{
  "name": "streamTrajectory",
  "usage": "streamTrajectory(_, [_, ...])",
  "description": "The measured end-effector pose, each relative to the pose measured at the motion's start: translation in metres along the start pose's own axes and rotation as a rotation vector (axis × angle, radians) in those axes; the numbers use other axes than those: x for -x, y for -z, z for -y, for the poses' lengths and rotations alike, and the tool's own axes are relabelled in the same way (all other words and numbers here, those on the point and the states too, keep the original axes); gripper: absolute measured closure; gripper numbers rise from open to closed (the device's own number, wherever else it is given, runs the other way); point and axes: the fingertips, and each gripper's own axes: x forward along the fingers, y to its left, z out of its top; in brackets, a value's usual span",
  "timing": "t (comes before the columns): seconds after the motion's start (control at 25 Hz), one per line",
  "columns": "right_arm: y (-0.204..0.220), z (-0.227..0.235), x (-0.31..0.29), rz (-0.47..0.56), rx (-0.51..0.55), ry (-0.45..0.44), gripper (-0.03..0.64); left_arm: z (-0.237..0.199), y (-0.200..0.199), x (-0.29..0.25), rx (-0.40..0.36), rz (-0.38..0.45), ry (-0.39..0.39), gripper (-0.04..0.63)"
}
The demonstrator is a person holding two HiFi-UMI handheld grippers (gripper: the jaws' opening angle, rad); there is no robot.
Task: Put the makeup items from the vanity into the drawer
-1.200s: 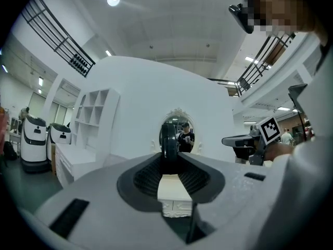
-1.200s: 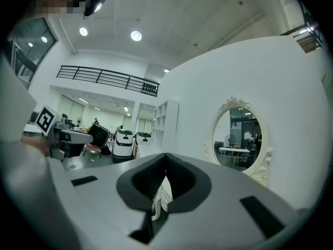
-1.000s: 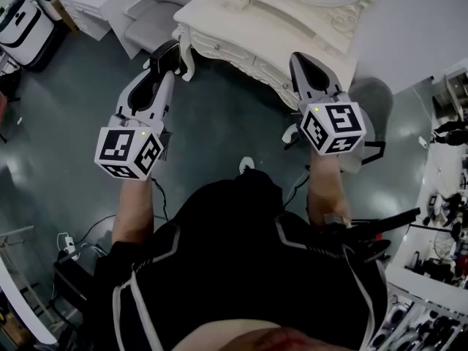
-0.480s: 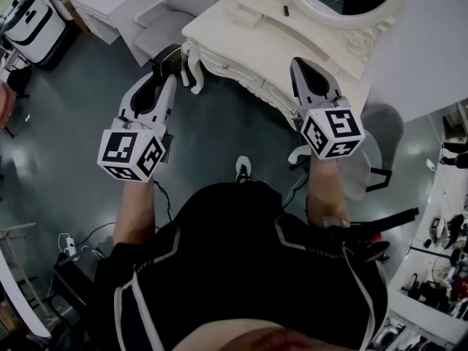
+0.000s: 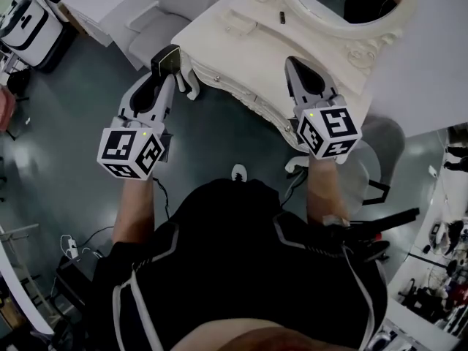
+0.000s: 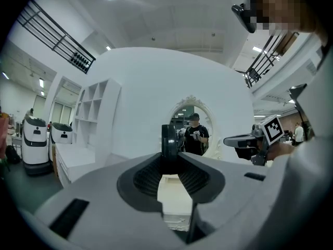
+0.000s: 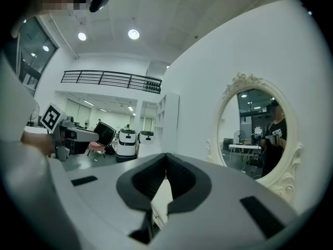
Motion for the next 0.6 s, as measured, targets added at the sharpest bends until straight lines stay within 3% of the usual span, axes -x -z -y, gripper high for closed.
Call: streamTrajectory(0.6, [0.024, 0.101, -0.039, 0.001, -0.049, -0.011, 0.611, 0.018, -0.002, -0.125, -0.047, -0.042, 0.015, 0.503])
